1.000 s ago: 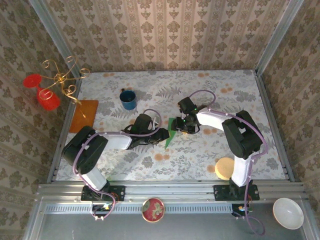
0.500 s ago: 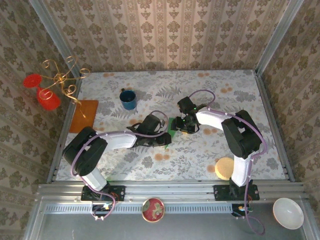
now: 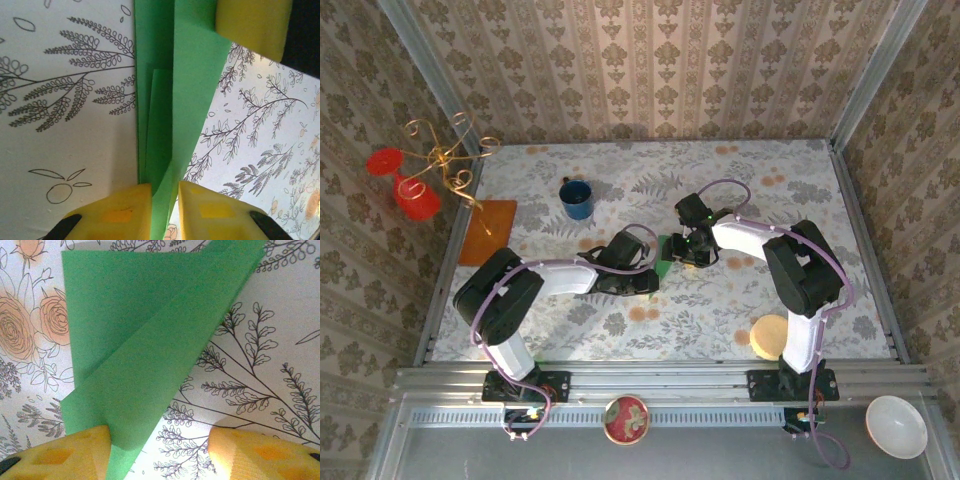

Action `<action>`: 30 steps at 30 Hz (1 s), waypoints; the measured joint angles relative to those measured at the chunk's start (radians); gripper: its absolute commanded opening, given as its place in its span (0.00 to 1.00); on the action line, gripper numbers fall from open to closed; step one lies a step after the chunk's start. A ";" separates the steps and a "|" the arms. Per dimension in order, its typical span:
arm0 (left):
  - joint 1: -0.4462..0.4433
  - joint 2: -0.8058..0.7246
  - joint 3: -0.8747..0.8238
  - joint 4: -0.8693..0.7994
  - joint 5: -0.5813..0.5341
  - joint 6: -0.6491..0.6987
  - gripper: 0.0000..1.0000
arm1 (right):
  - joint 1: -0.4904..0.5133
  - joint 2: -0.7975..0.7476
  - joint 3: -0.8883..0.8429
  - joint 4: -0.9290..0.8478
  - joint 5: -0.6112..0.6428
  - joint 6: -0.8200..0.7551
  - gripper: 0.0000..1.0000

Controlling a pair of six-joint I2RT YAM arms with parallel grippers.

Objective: Fold a paper plane with a square sheet of paper (pick it up from the middle)
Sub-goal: Fold the wing for the fifth time at the center of the table.

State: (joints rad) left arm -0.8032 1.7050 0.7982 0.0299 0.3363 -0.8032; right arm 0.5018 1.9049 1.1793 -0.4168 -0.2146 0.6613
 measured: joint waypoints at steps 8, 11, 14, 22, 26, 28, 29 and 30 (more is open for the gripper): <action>0.029 0.002 -0.044 0.074 0.048 -0.012 0.15 | -0.002 -0.005 -0.001 0.003 -0.011 -0.008 0.61; 0.043 0.008 -0.058 0.105 0.077 -0.018 0.14 | -0.012 -0.010 -0.006 0.010 -0.037 -0.029 0.62; 0.055 0.019 -0.062 0.129 0.111 -0.030 0.13 | -0.022 -0.016 -0.013 0.018 -0.068 -0.061 0.62; 0.072 0.030 -0.065 0.143 0.150 -0.049 0.13 | -0.034 -0.018 -0.019 0.020 -0.096 -0.122 0.60; 0.072 0.030 -0.065 0.143 0.150 -0.050 0.13 | -0.034 -0.011 -0.016 0.011 -0.072 -0.124 0.56; 0.072 0.030 -0.065 0.142 0.150 -0.050 0.13 | -0.034 -0.006 -0.008 0.000 -0.060 -0.120 0.54; 0.072 0.030 -0.065 0.142 0.150 -0.050 0.13 | -0.033 -0.002 -0.004 -0.007 -0.053 -0.115 0.53; 0.073 0.030 -0.065 0.142 0.151 -0.050 0.13 | -0.033 0.000 -0.002 -0.011 -0.050 -0.112 0.52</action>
State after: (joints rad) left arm -0.7303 1.7351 0.7334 0.1715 0.4870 -0.8528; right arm 0.4690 1.9049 1.1778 -0.4274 -0.2646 0.5491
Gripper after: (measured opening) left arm 0.129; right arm 0.537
